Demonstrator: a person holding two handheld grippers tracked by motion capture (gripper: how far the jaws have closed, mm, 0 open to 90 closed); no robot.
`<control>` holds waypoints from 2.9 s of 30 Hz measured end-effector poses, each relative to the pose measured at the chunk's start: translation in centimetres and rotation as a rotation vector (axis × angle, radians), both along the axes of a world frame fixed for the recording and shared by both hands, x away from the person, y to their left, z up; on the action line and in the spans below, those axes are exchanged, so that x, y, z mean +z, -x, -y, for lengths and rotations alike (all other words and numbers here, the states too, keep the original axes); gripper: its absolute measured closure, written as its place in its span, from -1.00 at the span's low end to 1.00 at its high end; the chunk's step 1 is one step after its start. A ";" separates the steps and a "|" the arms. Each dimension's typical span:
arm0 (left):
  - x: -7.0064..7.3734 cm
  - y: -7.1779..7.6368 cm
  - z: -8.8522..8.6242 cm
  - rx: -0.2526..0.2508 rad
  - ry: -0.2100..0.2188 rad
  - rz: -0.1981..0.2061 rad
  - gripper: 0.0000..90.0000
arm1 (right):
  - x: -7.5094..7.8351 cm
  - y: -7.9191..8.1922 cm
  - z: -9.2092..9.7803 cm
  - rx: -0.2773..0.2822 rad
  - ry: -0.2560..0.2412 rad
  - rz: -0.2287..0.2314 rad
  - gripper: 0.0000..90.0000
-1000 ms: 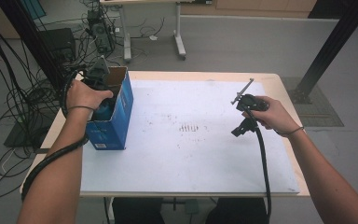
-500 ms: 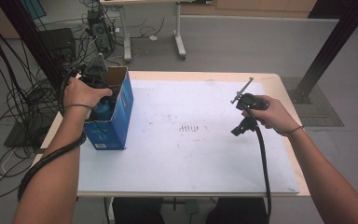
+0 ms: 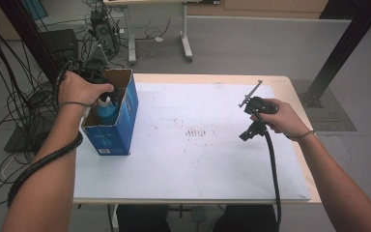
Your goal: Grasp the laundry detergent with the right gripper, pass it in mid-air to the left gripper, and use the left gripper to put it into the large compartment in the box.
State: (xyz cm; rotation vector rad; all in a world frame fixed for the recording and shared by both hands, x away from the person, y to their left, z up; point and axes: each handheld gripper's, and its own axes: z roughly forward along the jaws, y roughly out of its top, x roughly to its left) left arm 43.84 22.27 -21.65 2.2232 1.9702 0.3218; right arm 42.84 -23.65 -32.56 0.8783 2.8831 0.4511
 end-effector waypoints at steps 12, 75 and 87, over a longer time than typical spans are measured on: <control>3.6 1.8 2.0 -0.091 0.000 0.043 -0.69 | 0.4 -0.4 0.2 -0.014 0.010 -0.014 -0.89; -4.1 9.1 17.1 -0.524 0.046 -0.065 -0.70 | 13.8 0.0 1.5 -0.161 -0.023 -0.029 -0.89; -5.3 8.7 17.7 -0.536 0.028 -0.083 -0.70 | 18.0 -0.6 1.9 -0.184 -0.035 -0.002 -0.89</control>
